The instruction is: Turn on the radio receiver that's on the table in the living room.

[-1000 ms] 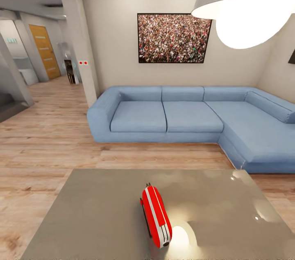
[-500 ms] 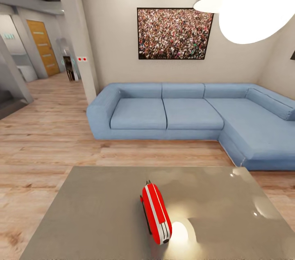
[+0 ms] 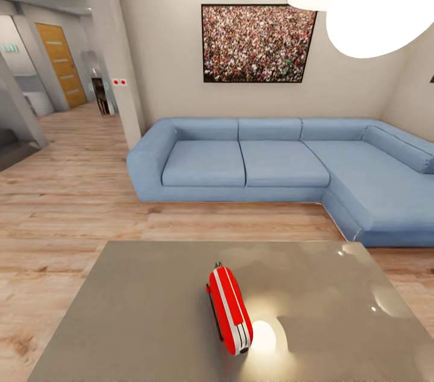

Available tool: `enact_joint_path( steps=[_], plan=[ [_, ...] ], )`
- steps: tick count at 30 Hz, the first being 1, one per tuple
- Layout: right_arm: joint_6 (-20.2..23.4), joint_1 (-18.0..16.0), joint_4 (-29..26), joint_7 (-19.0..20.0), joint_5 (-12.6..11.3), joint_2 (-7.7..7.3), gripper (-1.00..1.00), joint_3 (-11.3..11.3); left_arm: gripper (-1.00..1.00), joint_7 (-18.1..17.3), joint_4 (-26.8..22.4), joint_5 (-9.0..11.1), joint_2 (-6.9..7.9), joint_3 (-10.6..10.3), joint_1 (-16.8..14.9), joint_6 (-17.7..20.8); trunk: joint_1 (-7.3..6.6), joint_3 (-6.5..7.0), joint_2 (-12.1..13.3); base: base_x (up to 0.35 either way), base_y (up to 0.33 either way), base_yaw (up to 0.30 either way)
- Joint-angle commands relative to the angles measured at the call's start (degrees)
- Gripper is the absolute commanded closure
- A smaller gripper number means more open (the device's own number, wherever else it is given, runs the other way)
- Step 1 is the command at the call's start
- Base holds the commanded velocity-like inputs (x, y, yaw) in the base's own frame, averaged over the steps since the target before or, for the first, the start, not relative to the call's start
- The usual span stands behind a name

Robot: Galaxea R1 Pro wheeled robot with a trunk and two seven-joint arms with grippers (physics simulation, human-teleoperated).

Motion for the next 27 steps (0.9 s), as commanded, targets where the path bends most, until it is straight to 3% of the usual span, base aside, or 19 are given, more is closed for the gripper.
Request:
enact_joint_path(
  steps=[1,27],
  plan=[
    [0.0,0.0,0.0,0.0,0.0,0.0,-1.0,0.0,-1.0,0.0,0.0,0.0,0.0,0.0,0.0,0.0,0.0,-0.02,0.0,0.0,0.0,0.0],
    [0.0,0.0,0.0,0.0,0.0,0.0,-1.0,0.0,-1.0,0.0,0.0,0.0,0.0,0.0,0.0,0.0,0.0,-0.34,0.0,0.0,0.0,0.0]
  ],
)
